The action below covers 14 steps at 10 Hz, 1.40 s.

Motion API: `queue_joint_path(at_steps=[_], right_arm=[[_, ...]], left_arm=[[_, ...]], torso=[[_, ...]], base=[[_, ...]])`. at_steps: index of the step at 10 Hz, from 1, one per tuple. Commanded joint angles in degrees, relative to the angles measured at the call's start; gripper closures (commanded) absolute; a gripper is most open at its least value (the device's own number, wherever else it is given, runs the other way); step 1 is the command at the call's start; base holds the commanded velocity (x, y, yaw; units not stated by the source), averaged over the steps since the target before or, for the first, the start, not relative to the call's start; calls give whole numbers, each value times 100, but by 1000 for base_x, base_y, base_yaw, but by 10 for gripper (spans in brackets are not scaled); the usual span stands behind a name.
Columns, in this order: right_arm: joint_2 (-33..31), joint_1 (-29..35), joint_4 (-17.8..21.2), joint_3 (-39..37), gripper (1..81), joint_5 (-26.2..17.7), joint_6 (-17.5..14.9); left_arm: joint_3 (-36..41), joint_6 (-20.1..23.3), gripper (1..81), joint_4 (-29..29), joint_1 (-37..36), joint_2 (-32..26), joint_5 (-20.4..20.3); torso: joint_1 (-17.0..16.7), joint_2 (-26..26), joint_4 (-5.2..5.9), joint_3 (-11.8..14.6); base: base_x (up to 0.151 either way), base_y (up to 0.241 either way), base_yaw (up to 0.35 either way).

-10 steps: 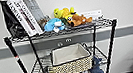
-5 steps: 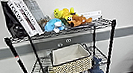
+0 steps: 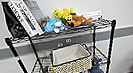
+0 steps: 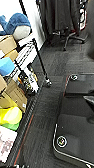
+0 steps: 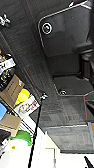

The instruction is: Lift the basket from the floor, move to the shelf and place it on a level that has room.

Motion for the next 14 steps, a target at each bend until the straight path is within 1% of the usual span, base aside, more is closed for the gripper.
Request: queue_joint_path(at_steps=[1,6,9,11,14], right_arm=[[284,-17,-408,-496,10,-141,-4],[1083,-527,-654,-1568,10,-116,-12],[1409,-738,-698,-2148,10,-54,-12],[1787,-852,-707,-2824,10,-45,-39],[2208,-914,-724,-3501,10,-45,-39]], left_arm=[[-310,60,10,279,-85,121,181],[-1523,60,10,367,328,860,181],[-2033,60,10,393,496,1203,189],[-2472,60,10,402,557,1519,198],[-3034,69,10,402,645,1958,242]], torso=[[0,0,0,0],[-3,-4,0,5],[-3,-6,0,7],[-3,-9,0,7],[-3,-11,0,9]], base=[[0,0,0],[0,0,0],[0,0,0],[0,0,0],[0,0,0]])
